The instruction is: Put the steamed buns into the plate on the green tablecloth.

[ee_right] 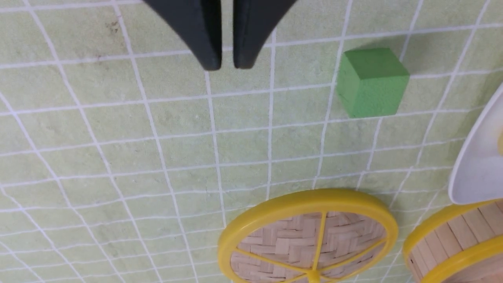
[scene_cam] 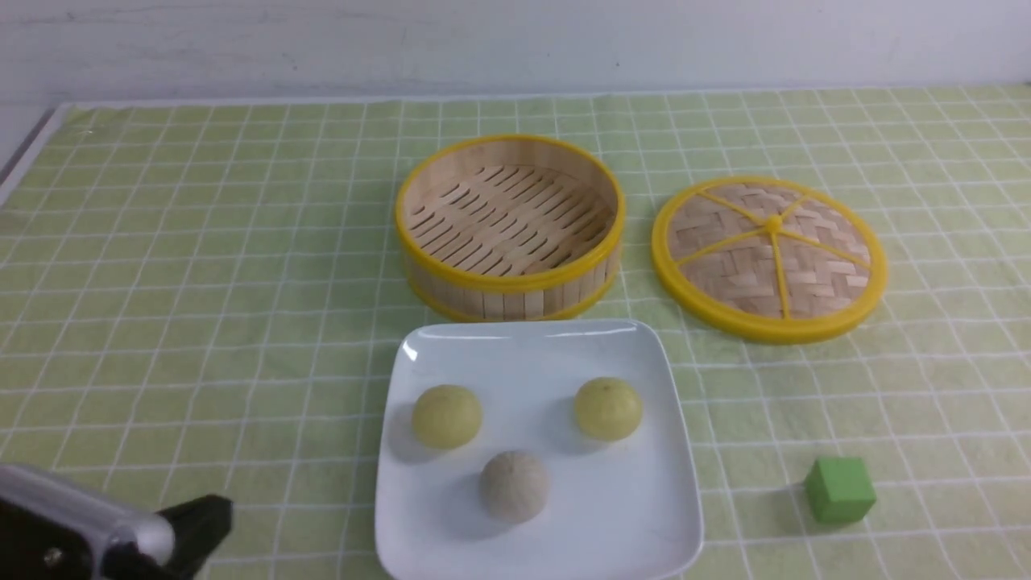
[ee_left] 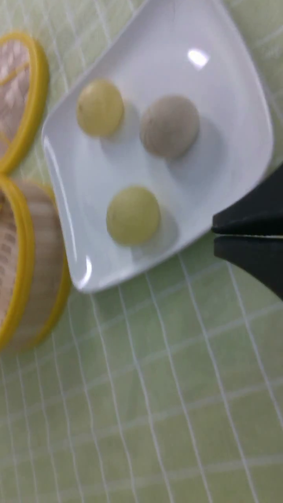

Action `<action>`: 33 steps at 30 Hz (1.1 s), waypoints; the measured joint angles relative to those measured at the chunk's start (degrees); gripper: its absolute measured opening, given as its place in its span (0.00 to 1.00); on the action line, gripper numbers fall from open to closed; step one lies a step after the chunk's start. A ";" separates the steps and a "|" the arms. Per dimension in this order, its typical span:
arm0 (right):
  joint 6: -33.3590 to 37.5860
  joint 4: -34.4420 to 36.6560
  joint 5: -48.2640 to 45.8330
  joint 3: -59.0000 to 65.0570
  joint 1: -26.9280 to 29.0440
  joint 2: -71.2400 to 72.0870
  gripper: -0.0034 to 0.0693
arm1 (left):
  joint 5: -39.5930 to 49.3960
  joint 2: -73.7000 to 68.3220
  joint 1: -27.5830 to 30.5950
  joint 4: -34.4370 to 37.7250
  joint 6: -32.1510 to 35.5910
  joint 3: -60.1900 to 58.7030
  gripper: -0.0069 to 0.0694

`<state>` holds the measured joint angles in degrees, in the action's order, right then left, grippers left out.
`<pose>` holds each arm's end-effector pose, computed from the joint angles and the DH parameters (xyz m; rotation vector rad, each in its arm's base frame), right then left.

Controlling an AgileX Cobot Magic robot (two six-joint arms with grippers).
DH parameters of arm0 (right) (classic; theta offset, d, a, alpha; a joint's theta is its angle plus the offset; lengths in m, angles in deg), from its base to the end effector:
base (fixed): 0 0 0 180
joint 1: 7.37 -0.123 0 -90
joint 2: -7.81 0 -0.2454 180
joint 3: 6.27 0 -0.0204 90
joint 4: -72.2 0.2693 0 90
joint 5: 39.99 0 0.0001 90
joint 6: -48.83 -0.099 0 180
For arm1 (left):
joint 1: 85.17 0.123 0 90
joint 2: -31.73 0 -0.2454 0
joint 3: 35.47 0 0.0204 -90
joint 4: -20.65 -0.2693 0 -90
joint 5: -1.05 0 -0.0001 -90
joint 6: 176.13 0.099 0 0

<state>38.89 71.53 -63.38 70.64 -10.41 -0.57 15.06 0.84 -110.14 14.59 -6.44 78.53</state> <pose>0.1175 0.0058 0.1694 0.1073 1.8963 0.1424 0.1386 -0.0617 0.2017 0.3303 1.9190 -0.3166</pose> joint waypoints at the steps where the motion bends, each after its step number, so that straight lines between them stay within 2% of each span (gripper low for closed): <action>1: 0.00 0.00 0.00 0.00 0.00 0.00 0.14 | 0.61 2.83 2.71 -0.48 -0.01 -1.20 0.13; 8: 0.00 0.00 0.06 0.00 0.00 0.00 0.15 | 1.65 18.12 16.97 -1.29 -0.01 -10.65 0.14; 13: 0.00 0.00 0.06 0.00 0.00 0.00 0.16 | 5.38 22.34 23.20 -2.83 -0.01 -11.54 0.14; 33: 0.00 0.00 0.06 0.00 0.00 0.00 0.18 | 6.98 22.47 22.73 -3.61 -0.01 -11.49 0.16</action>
<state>38.89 71.53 -63.32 70.64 -10.41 -0.57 22.04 23.30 -87.41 10.98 -6.45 67.04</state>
